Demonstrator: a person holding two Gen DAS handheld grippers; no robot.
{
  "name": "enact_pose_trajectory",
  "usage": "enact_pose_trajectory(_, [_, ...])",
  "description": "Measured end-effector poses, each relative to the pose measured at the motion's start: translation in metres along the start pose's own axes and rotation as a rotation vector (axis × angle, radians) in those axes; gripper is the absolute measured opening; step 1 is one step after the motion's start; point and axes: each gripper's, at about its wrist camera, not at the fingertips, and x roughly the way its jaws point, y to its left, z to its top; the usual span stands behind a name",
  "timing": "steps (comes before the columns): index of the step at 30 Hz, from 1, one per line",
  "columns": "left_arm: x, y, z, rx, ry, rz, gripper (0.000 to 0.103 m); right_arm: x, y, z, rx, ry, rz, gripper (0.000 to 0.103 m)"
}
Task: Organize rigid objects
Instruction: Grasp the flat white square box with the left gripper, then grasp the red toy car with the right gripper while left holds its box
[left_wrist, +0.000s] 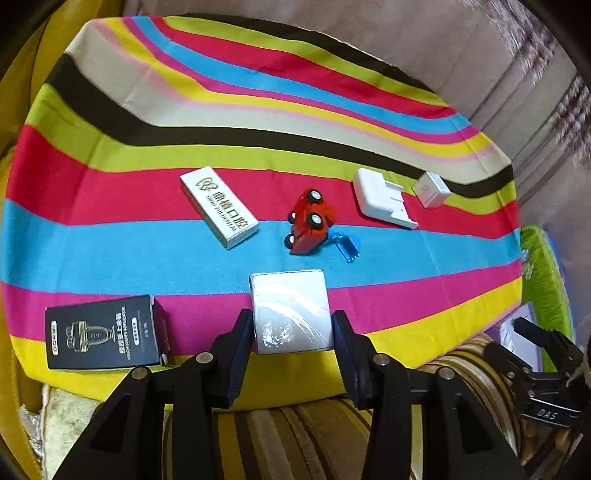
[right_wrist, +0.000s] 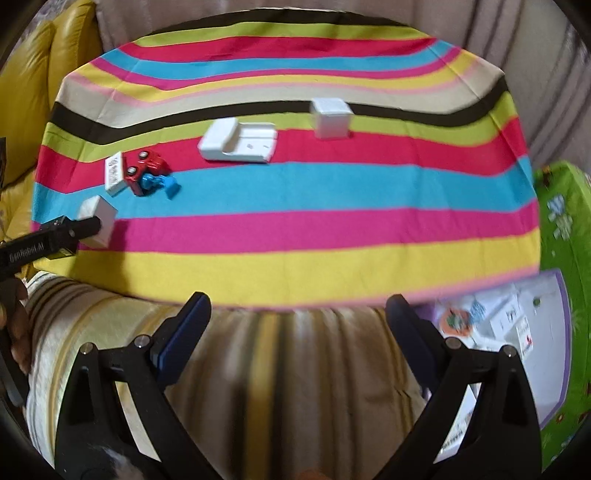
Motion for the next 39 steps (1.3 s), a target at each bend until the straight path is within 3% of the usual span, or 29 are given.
enact_pose_trajectory(4, [-0.01, 0.011, -0.002, -0.052, -0.062, -0.084, 0.044, 0.011, 0.027, 0.02, -0.045, -0.002, 0.011, 0.097])
enact_pose_trajectory(16, [-0.033, 0.035, 0.007, -0.178, -0.249, -0.214, 0.044, 0.04, 0.108, 0.054, -0.158, -0.008, 0.016, 0.097])
enact_pose_trajectory(23, [-0.023, 0.058, 0.013, -0.286, -0.257, -0.265, 0.044, 0.054, 0.14, 0.069, -0.187, -0.027, 0.021, 0.096])
enact_pose_trajectory(36, [-0.022, 0.062, 0.012, -0.304, -0.278, -0.257, 0.042, 0.086, 0.158, 0.094, -0.182, -0.031, 0.023, 0.096])
enact_pose_trajectory(39, [-0.021, 0.062, 0.011, -0.3, -0.272, -0.257, 0.042, 0.093, 0.156, 0.095, -0.179, -0.007, 0.045, 0.082])
